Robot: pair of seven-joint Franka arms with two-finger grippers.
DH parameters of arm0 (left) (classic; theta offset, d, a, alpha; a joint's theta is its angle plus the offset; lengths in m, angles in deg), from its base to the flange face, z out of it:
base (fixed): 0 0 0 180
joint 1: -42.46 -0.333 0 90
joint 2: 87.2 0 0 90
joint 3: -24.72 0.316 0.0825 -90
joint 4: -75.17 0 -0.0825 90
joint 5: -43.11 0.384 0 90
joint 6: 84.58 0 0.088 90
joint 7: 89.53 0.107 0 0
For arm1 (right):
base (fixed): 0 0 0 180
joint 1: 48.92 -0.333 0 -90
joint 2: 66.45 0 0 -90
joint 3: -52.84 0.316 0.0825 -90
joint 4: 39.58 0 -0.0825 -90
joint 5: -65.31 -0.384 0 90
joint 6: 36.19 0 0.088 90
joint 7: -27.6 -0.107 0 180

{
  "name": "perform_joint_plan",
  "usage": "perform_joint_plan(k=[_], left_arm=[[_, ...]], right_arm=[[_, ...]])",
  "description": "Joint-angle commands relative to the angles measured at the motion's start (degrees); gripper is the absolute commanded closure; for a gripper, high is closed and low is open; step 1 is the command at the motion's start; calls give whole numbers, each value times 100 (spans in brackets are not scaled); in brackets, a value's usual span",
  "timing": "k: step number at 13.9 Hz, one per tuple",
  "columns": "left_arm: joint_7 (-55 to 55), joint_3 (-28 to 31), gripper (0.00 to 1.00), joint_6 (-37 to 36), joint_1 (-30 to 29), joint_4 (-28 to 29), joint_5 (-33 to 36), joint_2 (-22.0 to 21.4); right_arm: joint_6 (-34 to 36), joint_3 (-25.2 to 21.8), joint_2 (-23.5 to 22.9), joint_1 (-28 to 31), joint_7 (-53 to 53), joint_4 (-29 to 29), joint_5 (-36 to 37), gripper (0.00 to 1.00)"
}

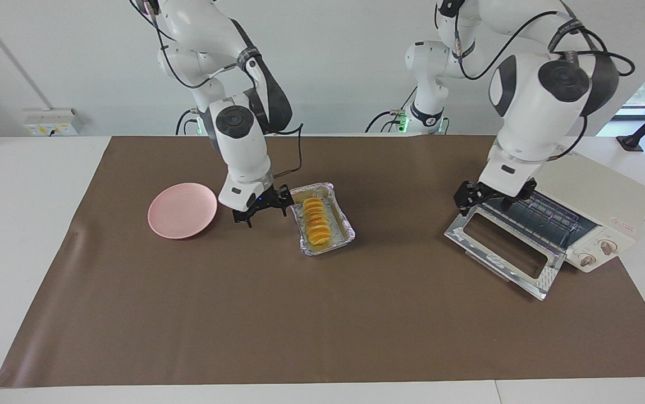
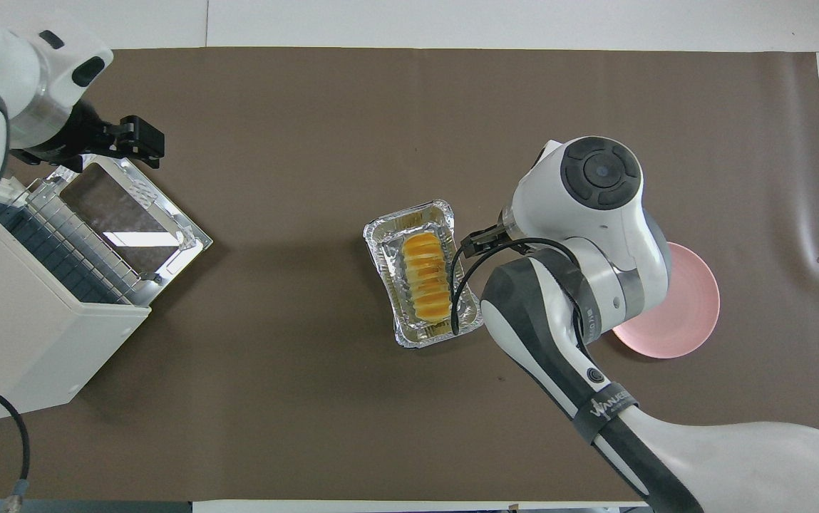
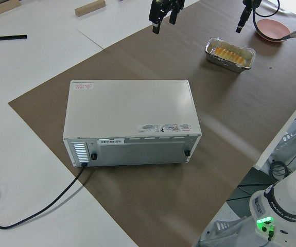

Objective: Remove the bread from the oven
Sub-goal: 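Grasp the foil tray with the right gripper and slide it beside the plate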

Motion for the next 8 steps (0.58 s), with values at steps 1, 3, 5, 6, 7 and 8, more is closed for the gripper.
perform_joint_plan(k=[1,3,5,6,7,8], left_arm=[[89,-124,0,17,-297,956,-67,-696],[107,-326,0,17,-446,1300,-67,-943],[133,-441,0,26,-509,1248,-67,-944],[159,-485,0,-35,-526,1257,-58,-996],[290,-546,0,-97,-587,1326,-67,-1101],[439,-573,0,-176,-701,1345,-67,-1128]], right_arm=[[-253,-23,-186,-145,-321,-31,-38,8],[-455,-23,-301,-208,-428,-14,6,12],[-553,-23,-336,-208,-437,22,6,12],[-553,-23,-371,-217,-472,31,6,13],[-571,-23,-363,-217,-524,83,15,19],[-719,-23,-354,-217,-577,196,32,23]])
